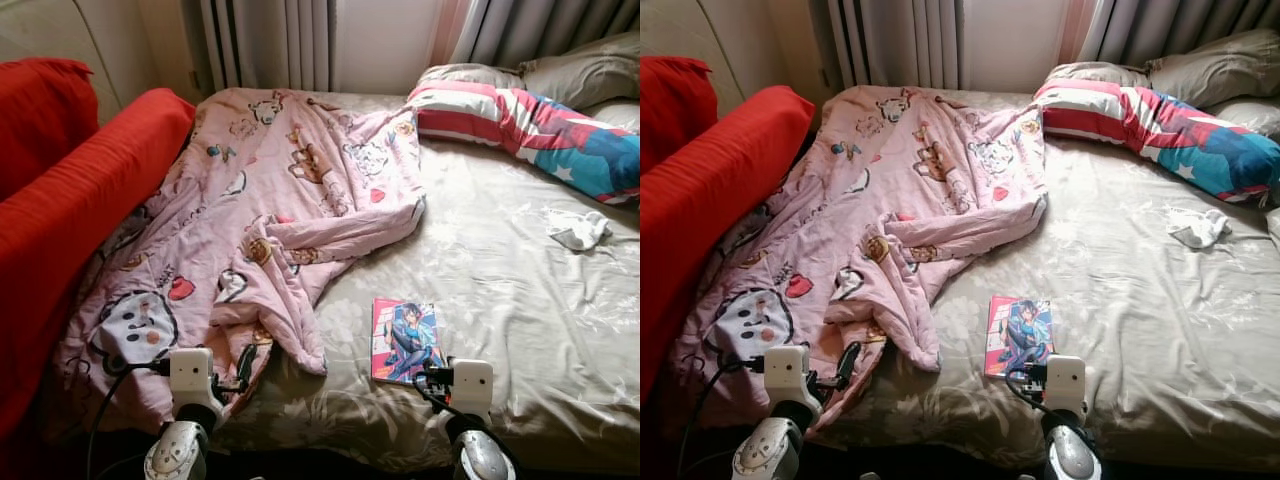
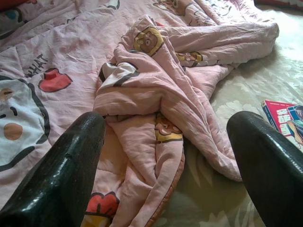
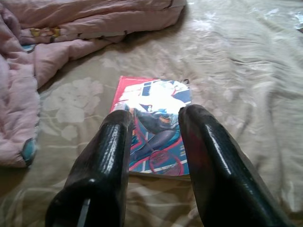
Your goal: Clean up the room
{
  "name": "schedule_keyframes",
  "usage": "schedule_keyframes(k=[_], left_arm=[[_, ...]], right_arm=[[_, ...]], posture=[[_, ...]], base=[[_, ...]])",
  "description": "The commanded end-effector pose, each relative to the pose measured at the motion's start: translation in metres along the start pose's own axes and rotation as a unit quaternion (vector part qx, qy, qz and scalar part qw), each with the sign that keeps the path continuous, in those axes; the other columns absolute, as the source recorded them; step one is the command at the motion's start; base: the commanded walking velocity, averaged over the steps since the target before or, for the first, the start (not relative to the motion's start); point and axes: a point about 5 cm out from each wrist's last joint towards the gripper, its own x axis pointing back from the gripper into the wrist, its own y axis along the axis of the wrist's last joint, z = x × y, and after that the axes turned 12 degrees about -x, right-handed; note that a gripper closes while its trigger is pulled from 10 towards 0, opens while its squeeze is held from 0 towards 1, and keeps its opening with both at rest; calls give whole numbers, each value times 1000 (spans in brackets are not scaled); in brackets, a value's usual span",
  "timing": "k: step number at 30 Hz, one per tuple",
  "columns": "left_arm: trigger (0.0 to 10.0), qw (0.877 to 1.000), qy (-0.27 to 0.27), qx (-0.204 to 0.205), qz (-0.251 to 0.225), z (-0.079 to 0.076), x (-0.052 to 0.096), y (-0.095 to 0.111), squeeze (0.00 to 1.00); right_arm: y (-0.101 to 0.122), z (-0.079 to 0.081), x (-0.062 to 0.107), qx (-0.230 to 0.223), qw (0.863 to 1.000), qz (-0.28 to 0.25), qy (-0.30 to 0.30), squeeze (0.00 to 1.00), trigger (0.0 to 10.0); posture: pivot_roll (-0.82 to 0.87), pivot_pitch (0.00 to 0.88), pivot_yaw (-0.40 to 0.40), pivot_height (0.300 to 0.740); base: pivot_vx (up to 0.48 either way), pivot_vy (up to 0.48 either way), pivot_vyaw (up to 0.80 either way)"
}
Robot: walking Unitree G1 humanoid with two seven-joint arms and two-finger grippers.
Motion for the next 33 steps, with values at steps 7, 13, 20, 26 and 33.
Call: schedule_keyframes(k=[7, 13, 20, 26, 33], left_arm=[[10000, 1000, -9, 3, 10, 0, -1, -1, 0], [10000, 1000, -11, 1, 10, 1, -1, -1, 0], [10000, 1000, -13, 1, 10, 1, -2, -1, 0], [10000, 1000, -14, 1, 10, 0, -1, 0, 0], [10000, 1000, -14, 1, 10, 0, -2, 0, 0]], right_arm=[[-9, -1, 1, -7, 1000, 26, -6, 0, 10000], [-10, 0, 1, -7, 999, 32, -7, 0, 10000], [-10, 2, 0, -10, 999, 37, -5, 0, 10000], [-8, 2, 0, -12, 1000, 24, -2, 0, 10000], [-10, 2, 0, -13, 1000, 28, -5, 0, 10000]], posture=[[-2, 174, 14, 651], [-1, 169, 16, 651], [1, 165, 17, 631], [1, 169, 17, 616], [1, 172, 17, 616]], base=[[0, 0, 0], [0, 0, 0], [0, 0, 0], [0, 0, 0], [0, 0, 0]])
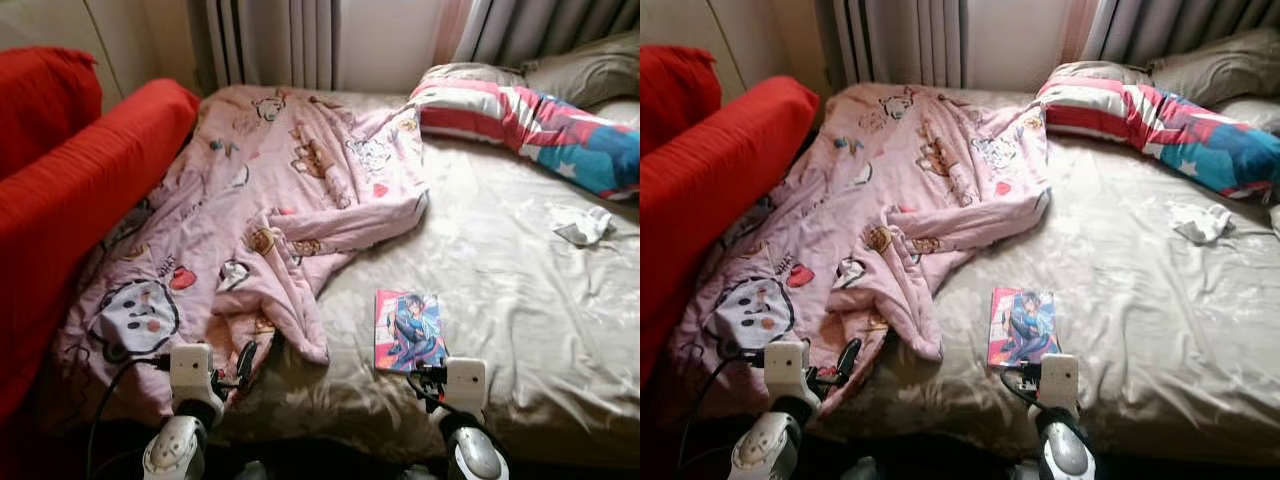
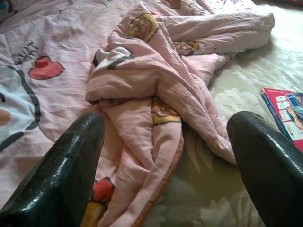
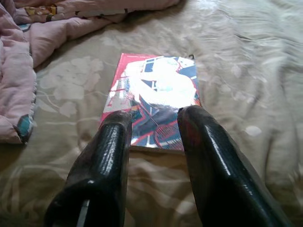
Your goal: Clean up the room
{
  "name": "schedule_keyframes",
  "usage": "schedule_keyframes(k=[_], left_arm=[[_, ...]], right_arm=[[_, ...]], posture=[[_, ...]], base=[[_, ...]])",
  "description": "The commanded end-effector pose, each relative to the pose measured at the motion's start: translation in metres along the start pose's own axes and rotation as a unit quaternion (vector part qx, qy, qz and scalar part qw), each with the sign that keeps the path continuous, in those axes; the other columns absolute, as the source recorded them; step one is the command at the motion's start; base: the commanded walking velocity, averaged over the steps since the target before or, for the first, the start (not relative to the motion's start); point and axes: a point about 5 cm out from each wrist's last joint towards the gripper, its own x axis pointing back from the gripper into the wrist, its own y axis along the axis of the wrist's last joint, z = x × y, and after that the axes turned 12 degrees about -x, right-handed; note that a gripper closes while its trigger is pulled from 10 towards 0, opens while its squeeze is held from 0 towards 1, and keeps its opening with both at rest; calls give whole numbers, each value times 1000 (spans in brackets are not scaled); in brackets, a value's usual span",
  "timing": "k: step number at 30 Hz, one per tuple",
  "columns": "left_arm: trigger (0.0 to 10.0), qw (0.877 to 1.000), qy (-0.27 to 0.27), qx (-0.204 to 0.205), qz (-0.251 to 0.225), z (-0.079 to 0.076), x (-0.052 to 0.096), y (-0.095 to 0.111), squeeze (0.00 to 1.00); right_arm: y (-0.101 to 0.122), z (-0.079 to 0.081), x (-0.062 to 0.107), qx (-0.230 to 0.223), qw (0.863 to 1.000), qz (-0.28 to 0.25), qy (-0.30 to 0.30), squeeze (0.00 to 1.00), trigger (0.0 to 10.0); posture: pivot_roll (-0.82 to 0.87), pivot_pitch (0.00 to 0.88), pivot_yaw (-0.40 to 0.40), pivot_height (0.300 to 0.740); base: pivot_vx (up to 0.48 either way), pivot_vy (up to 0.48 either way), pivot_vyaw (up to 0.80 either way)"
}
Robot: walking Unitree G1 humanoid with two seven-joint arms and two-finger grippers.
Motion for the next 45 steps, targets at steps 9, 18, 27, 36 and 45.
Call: schedule_keyframes(k=[9, 18, 27, 36, 45], left_arm=[[10000, 1000, -7, 4, 10, -2, 0, -2, 0], [10000, 1000, -10, 4, 13, -4, -1, -2, 0], [10000, 1000, -15, 4, 16, -7, -1, -3, 0], [10000, 1000, -17, 4, 16, -7, -1, -2, 0], [10000, 1000, -17, 4, 16, -7, -1, -3, 0]], right_arm=[[-6, -1, 2, -5, 1000, 14, -5, 0, 10000], [-7, 0, 2, -8, 1000, 15, 1, 0, 10000], [-10, 1, 3, -8, 1000, 20, -3, 0, 10000], [-10, 1, 3, -9, 1000, 21, -1, 0, 10000], [-10, 2, 3, -7, 1000, 23, -1, 0, 10000]], posture=[[2, 173, 19, 616], [2, 175, 19, 616], [2, 179, 20, 616], [4, 180, 21, 616], [4, 181, 21, 616]], base=[[0, 0, 0], [0, 0, 0], [0, 0, 0], [0, 0, 0], [285, 0, 0]])
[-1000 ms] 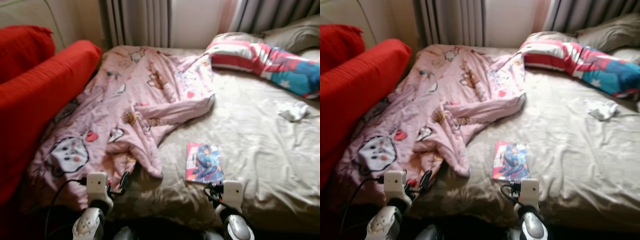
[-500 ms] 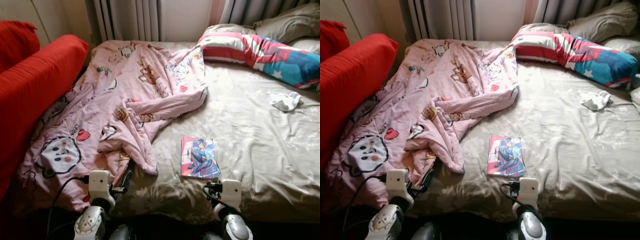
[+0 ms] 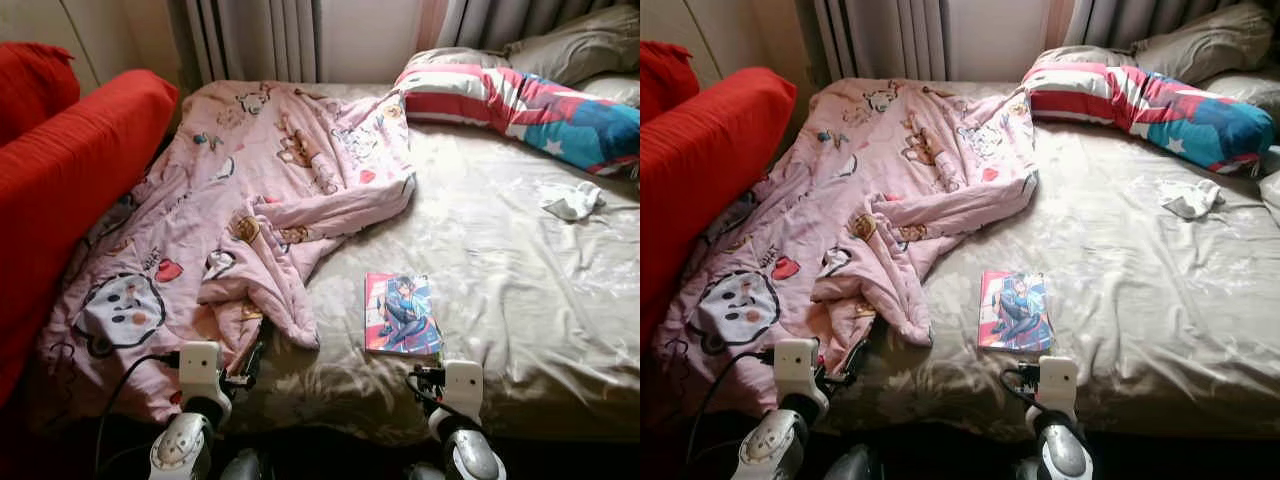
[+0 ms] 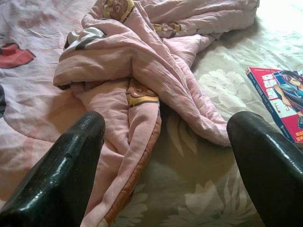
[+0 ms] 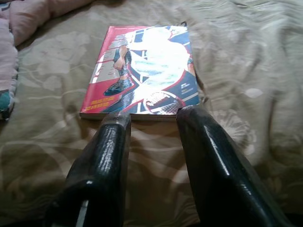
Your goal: Clean up the room
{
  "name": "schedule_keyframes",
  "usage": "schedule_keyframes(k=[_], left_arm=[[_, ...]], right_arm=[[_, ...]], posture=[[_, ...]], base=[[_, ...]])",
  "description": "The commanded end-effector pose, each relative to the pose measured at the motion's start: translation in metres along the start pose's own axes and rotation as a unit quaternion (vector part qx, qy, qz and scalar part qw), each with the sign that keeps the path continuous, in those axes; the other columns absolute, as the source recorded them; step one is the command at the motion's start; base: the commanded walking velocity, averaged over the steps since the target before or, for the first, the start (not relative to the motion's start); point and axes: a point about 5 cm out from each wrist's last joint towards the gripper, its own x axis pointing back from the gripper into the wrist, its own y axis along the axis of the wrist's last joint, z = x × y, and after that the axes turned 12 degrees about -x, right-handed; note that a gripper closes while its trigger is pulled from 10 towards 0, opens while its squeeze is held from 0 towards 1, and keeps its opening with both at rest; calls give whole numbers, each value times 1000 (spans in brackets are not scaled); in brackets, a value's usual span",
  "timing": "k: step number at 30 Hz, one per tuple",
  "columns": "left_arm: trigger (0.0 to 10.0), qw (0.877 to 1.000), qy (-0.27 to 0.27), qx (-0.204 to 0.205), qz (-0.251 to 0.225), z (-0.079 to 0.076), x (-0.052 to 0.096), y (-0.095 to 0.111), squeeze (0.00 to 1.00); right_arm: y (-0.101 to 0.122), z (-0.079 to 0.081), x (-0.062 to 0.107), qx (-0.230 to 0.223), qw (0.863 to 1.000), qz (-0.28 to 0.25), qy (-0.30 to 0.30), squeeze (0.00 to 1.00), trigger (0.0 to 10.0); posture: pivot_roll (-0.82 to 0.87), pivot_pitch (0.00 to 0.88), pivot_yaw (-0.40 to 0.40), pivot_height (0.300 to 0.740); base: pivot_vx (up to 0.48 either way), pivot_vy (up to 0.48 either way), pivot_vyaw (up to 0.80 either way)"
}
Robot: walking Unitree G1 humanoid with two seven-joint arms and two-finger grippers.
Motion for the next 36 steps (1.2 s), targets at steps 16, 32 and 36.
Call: schedule_keyframes(k=[16, 32, 36], left_arm=[[10000, 1000, 0, 4, 11, 1, 2, -4, 0], [10000, 1000, -2, 2, 6, 0, 2, -3, 0], [10000, 1000, -4, 1, 6, 0, 2, -3, 0]], right_arm=[[-6, 0, 2, 2, 1000, 13, -2, 0, 10000], [-8, -1, 4, -4, 1000, 16, -12, 0, 10000], [-9, -3, 4, -7, 1000, 19, -23, 0, 10000]], posture=[[4, 181, 20, 616], [2, 176, 25, 616], [6, 175, 27, 616]], base=[[340, 0, 0], [101, 0, 0], [0, 0, 0]])
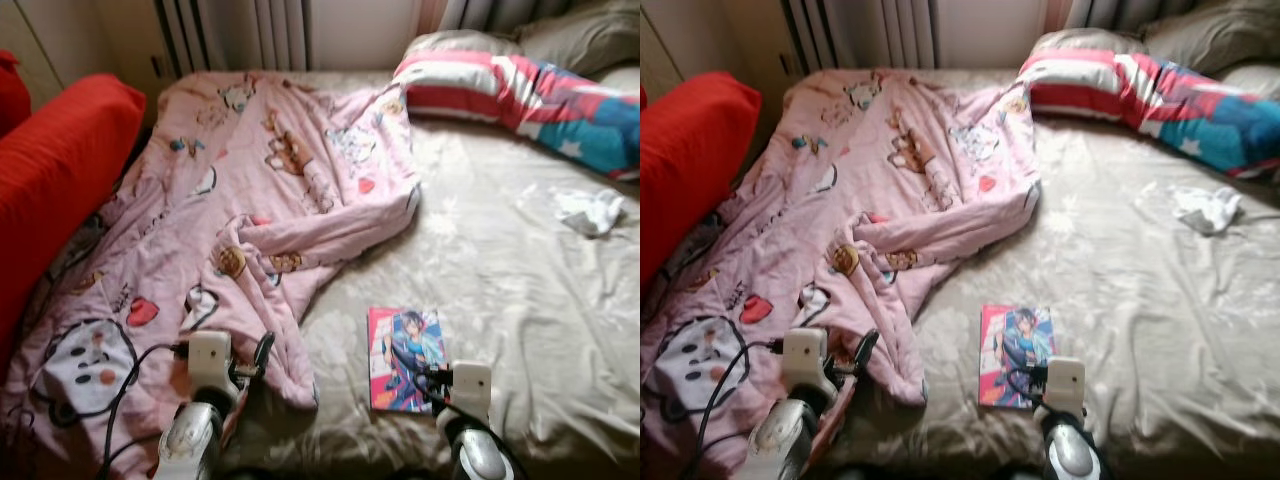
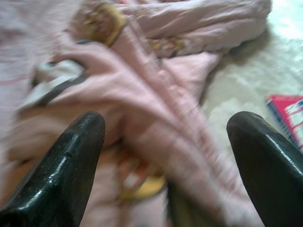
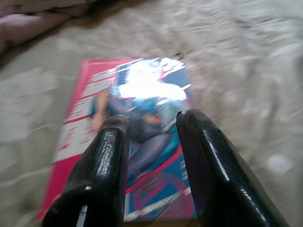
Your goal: Clean up the room
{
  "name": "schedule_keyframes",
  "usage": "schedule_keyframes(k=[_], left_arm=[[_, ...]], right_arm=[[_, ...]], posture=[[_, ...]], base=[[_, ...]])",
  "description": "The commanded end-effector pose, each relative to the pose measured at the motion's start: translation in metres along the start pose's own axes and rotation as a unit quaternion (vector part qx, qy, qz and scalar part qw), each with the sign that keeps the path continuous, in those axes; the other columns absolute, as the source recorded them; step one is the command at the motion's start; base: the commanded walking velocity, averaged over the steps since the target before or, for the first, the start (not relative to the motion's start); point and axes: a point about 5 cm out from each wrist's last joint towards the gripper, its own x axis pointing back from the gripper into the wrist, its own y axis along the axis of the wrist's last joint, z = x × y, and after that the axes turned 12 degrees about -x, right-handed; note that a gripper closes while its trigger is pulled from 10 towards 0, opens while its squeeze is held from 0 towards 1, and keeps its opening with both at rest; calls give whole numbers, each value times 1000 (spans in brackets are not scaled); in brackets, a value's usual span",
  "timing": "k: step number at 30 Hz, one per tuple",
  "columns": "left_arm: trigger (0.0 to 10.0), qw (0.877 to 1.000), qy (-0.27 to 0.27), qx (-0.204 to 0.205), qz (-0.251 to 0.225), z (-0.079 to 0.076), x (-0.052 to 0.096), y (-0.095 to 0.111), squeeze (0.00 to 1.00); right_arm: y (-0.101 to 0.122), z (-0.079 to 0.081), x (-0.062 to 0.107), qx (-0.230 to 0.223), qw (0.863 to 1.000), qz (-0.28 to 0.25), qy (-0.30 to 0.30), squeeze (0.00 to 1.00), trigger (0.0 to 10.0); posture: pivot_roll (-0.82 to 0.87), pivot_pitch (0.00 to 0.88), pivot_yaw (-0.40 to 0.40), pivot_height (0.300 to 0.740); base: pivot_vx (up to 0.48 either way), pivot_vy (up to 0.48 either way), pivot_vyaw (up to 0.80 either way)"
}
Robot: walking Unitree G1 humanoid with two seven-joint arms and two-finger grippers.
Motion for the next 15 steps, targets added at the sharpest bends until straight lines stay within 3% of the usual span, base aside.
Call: schedule_keyframes(k=[1, 9, 11, 15], left_arm=[[10000, 1000, -1, 3, 6, 0, 2, -2, 0], [10000, 1000, -3, 1, 8, 0, 3, -4, 0], [10000, 1000, -3, 1, 8, 0, 4, -4, 0], [10000, 1000, -2, -1, 9, 1, 5, -4, 0]], right_arm=[[-8, -4, 4, 0, 1000, 19, -14, 0, 10000], [-7, -7, 4, -16, 999, 13, -27, 0, 10000], [-8, -8, 3, -36, 999, 17, -36, 0, 10000], [-10, -10, 1, -135, 989, 30, -59, 0, 10000]], posture=[[6, 175, 27, 616], [10, 186, 32, 587], [10, 186, 32, 587], [18, 197, 37, 587]], base=[[0, 0, 0], [0, 0, 0], [0, 0, 0], [0, 0, 0]])
